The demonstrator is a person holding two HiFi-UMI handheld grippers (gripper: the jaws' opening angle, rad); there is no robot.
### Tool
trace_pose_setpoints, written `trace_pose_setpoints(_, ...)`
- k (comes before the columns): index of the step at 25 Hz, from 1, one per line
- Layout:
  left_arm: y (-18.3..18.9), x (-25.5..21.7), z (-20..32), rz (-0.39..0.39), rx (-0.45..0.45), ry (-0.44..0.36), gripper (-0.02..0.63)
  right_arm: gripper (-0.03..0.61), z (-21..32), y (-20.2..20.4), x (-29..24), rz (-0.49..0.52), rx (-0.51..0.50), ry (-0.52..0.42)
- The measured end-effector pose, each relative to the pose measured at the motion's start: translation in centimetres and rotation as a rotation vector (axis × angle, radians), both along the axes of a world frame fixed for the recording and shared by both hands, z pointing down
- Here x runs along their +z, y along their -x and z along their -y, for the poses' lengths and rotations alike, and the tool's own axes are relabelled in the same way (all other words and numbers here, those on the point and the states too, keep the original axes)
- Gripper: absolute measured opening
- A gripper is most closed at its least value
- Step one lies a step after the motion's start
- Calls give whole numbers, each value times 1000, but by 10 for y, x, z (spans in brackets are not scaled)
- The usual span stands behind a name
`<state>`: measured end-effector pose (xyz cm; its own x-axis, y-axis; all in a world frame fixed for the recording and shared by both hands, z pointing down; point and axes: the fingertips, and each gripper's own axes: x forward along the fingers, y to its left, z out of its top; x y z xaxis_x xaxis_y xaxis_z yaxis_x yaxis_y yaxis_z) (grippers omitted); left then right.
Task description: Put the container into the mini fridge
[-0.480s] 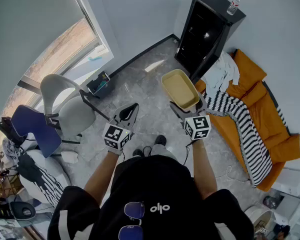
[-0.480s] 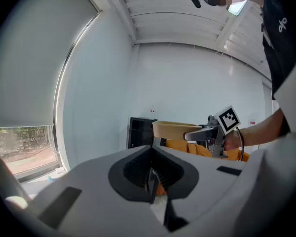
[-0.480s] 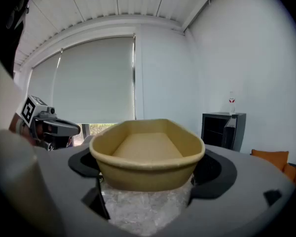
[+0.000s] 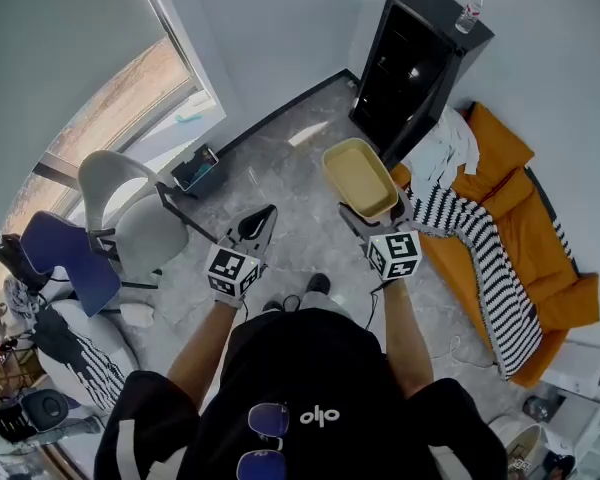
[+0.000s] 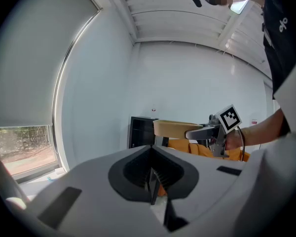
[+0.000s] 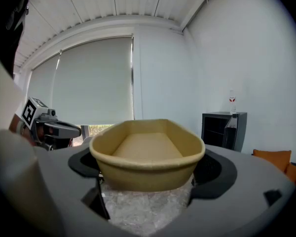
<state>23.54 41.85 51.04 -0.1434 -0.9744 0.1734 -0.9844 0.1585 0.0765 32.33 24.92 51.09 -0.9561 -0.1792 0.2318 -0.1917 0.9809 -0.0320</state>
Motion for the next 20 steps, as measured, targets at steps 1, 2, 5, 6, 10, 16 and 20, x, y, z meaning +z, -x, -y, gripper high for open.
trace_pose_setpoints(1, 1, 1, 3, 1, -2, 1, 6, 551, 3, 1, 0, 2, -1, 0)
trace_pose_setpoints(2, 3, 1, 5, 2, -5, 1, 6, 551, 6, 3, 0, 4, -2, 0)
trace_pose_setpoints(5, 6, 0, 13, 5, -14, 0, 6, 551, 16, 7, -1, 9, -9, -2)
trace_pose_setpoints(6, 7, -1, 16, 6, -18, 0, 6, 551, 19, 8, -1, 10, -12, -2)
trace_pose_setpoints(10, 7, -1, 28, 5, -31, -1, 6, 551, 30, 15, -1, 14, -33, -5)
trace_pose_setpoints(16, 13, -1, 41, -17, -52, -7, 6, 551, 42, 30, 1, 5, -69, -7)
trace_pose_setpoints(20, 28, 4, 46, -23, -56, -1, 6, 551, 48, 48, 7, -9, -83, -2)
